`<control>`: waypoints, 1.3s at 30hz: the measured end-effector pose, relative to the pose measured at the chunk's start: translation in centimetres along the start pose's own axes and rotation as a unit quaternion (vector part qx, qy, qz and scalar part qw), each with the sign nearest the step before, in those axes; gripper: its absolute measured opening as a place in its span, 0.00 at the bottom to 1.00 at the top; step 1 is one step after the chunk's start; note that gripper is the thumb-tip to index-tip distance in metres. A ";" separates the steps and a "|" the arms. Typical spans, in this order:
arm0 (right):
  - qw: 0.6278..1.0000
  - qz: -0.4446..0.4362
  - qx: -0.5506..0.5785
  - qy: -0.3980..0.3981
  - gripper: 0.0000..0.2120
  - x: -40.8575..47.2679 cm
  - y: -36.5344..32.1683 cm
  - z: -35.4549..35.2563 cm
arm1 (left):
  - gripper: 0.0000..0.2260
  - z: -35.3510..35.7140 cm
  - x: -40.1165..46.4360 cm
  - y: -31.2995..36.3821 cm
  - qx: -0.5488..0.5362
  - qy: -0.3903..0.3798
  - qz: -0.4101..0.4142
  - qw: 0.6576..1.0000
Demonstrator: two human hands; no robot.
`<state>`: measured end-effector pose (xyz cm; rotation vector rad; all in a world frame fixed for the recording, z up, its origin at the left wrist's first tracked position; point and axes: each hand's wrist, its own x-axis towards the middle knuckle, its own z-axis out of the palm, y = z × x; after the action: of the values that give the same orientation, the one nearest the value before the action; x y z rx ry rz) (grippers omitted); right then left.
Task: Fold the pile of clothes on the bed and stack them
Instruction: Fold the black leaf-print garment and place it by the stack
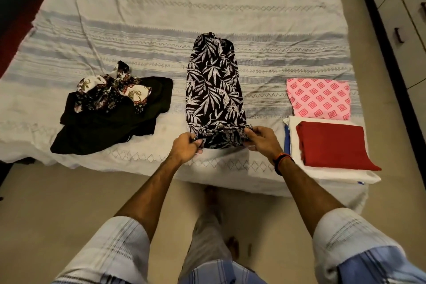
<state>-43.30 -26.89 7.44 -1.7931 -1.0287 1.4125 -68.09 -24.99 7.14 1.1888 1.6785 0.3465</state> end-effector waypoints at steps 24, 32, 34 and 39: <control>0.993 0.025 -0.117 -0.006 0.26 24.3 -7.0 2.2 | 0.35 -1.6 23.2 7.9 -0.036 -0.004 -0.007 0.999; 0.930 0.025 -0.330 -0.161 0.25 22.3 0.5 4.7 | 0.35 4.1 20.9 2.4 0.102 -0.097 -0.030 0.990; 0.905 -0.004 -0.382 -0.187 0.25 21.9 2.3 5.4 | 0.37 5.6 20.5 1.1 0.146 -0.125 -0.001 0.981; 0.805 -0.074 -0.551 -0.210 0.38 21.3 6.6 6.0 | 0.43 7.6 20.8 -3.2 0.378 -0.148 0.063 0.912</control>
<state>-45.31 -11.68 -9.78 -2.0370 -2.5515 1.1807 -63.55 -11.47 -10.17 1.8108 1.4967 -0.4442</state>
